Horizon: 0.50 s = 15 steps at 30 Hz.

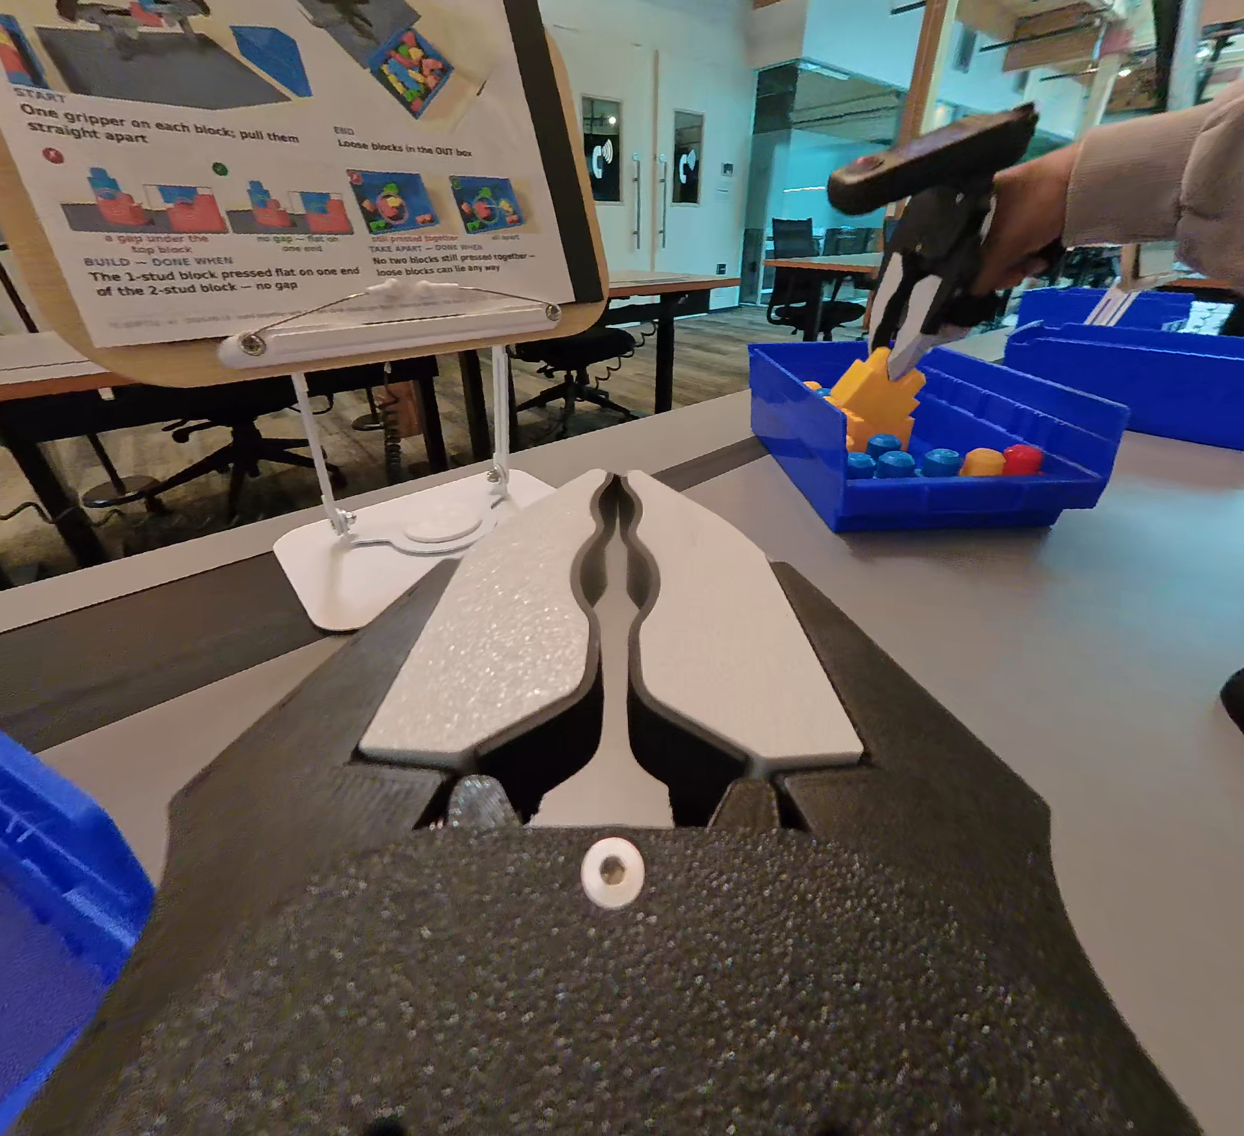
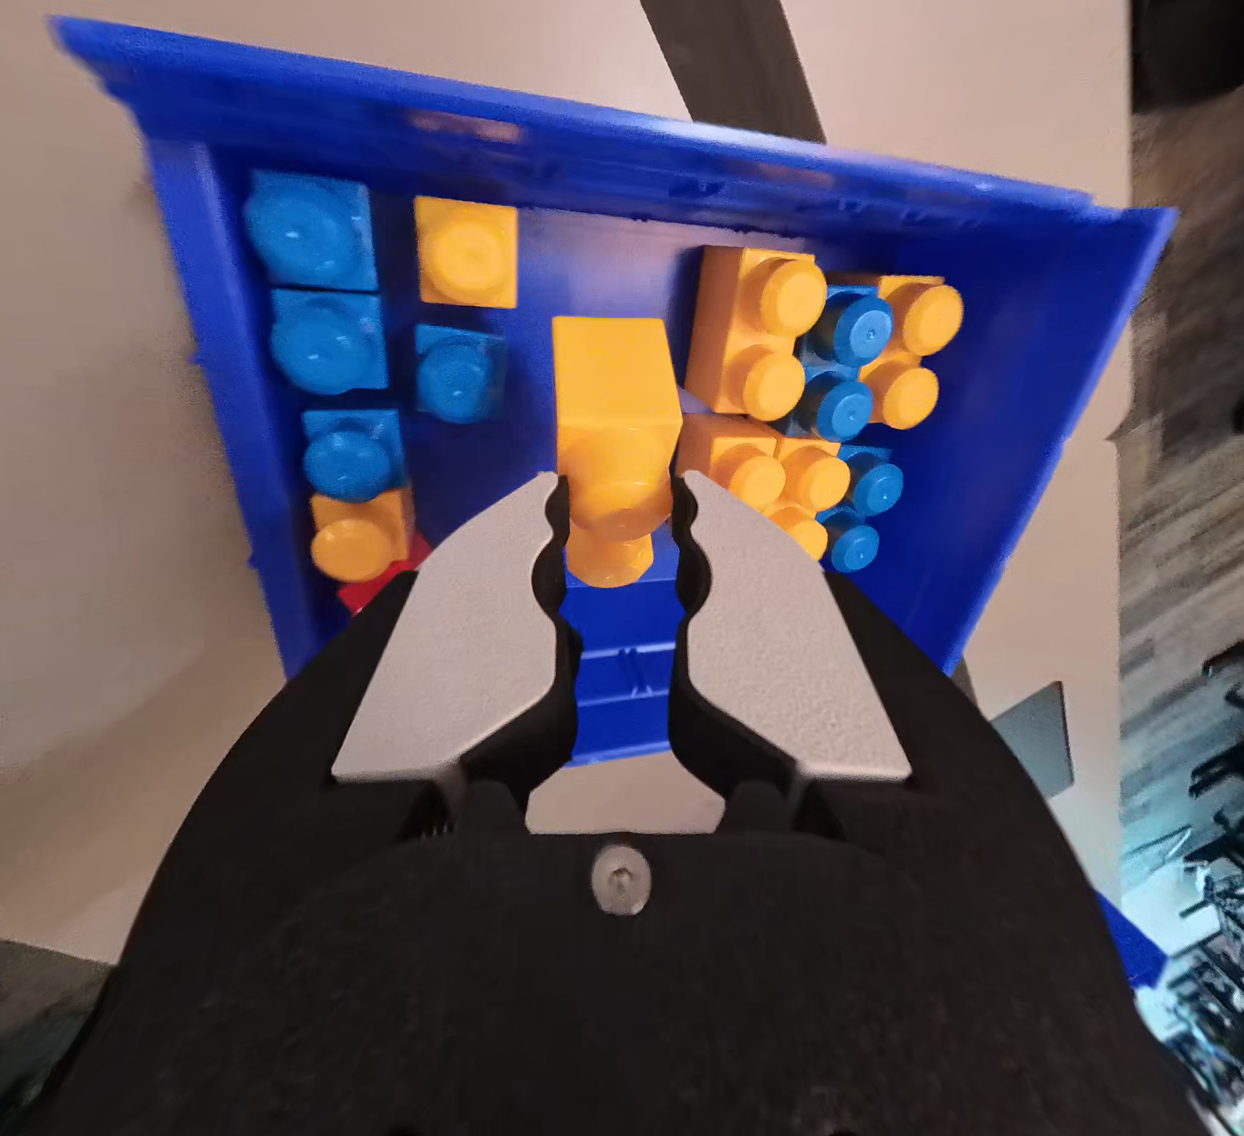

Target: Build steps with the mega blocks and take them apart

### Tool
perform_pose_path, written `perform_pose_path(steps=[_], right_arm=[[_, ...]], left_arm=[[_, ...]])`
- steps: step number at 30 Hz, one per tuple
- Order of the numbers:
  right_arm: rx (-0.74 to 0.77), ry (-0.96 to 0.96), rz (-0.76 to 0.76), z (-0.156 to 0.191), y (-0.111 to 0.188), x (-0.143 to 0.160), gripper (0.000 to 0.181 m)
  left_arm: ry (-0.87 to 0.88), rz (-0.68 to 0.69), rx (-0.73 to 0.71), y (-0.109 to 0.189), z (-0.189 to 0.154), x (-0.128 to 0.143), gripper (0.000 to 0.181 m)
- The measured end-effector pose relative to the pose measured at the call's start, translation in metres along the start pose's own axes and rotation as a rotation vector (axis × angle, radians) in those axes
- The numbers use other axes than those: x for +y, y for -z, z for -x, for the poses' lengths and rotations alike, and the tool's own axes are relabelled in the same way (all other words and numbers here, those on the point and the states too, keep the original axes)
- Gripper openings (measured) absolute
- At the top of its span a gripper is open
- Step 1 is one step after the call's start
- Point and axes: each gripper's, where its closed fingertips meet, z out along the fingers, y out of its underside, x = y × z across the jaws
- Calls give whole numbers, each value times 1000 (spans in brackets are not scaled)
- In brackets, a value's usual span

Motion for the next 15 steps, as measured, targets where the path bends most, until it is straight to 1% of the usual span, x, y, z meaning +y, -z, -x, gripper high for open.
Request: perform_pose_path(steps=[4, 7, 15], right_arm=[[-13, -13, 99, -12, -38, 1, 29], [-30, -13, 136, -15, -56, -2, 29], [-28, -18, 59, -18, -66, -20, 29]], left_arm=[[-16, 1, -62, 2, 11, 0, 0], [-12, 3, -89, 3, 18, 1, 0], [-9, 22, -80, 1, 20, 5, 0]])
